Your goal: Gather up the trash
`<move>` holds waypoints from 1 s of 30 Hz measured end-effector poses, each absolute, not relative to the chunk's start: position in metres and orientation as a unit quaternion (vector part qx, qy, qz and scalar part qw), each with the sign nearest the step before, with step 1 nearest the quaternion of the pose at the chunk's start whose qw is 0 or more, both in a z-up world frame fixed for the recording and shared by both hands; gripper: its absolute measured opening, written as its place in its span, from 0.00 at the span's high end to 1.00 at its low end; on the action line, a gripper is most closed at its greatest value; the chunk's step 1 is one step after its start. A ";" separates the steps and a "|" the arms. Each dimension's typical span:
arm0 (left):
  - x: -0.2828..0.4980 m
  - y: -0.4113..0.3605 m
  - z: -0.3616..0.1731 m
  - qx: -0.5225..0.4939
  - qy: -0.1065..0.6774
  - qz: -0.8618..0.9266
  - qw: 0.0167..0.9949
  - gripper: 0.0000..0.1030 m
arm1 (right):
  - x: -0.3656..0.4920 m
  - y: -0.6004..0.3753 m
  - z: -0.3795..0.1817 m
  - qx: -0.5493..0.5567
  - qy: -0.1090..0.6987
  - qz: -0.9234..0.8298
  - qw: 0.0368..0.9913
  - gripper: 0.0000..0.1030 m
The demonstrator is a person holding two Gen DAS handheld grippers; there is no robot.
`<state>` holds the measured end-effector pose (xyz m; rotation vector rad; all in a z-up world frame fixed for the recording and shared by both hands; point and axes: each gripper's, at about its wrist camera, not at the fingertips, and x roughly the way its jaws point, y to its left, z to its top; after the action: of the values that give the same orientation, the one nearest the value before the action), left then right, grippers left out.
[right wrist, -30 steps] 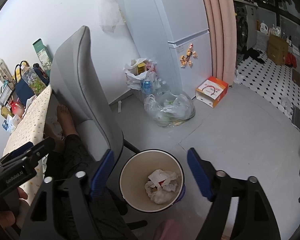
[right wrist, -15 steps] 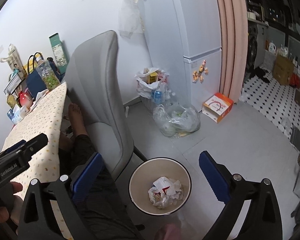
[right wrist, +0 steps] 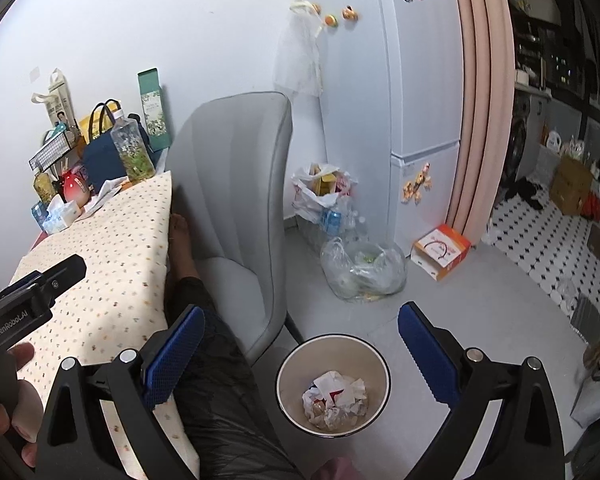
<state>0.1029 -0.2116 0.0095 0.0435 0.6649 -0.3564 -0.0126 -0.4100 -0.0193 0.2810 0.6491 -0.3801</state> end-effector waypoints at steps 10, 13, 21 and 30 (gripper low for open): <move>0.088 -0.159 0.028 -0.002 0.302 -0.150 0.942 0.06 | -0.014 -0.363 0.009 0.100 0.305 -0.170 0.932 0.08; 0.084 -0.144 0.033 -0.004 0.295 -0.142 0.945 0.06 | -0.013 -0.349 0.013 0.092 0.305 -0.161 0.934 0.08; 0.080 -0.113 0.038 -0.013 0.290 -0.117 0.950 0.06 | -0.006 -0.314 0.020 0.074 0.308 -0.137 0.939 0.08; 0.075 -0.089 0.037 -0.015 0.288 -0.104 0.952 0.06 | -0.002 -0.289 0.023 0.057 0.312 -0.127 0.940 0.08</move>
<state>0.0751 -0.0888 0.0375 -0.0300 0.5857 -0.2119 -0.0016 -0.2893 0.0230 0.1160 0.6370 -0.2590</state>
